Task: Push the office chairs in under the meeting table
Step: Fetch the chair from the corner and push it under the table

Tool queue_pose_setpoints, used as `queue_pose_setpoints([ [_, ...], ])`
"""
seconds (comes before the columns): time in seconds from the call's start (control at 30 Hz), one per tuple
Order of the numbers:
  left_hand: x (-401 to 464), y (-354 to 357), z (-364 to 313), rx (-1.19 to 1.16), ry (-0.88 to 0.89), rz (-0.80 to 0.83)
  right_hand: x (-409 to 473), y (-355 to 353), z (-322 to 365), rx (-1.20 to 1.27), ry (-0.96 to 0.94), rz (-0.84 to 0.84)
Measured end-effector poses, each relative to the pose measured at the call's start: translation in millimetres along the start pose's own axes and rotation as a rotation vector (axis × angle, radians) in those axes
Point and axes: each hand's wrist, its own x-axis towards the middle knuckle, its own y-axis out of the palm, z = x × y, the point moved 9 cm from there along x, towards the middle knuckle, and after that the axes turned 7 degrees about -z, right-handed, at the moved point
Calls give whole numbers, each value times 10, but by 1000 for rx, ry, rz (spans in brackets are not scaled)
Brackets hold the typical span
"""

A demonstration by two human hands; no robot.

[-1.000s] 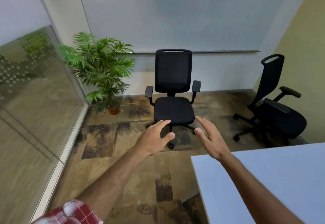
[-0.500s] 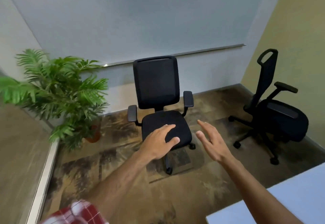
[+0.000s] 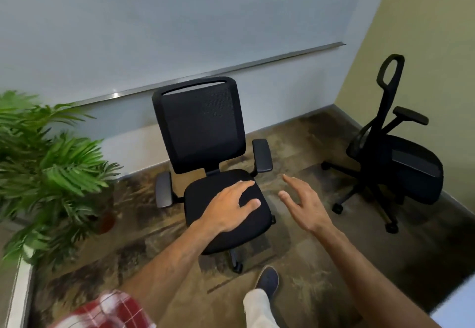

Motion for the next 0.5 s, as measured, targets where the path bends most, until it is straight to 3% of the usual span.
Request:
queue_pose_setpoints([
  [0.37,2050,469,561,55,-142,124,1941,475,-1040,12,-4,75],
  [0.5,2932,851,892,28,-187,131,2708,859,-1772,40,130,109],
])
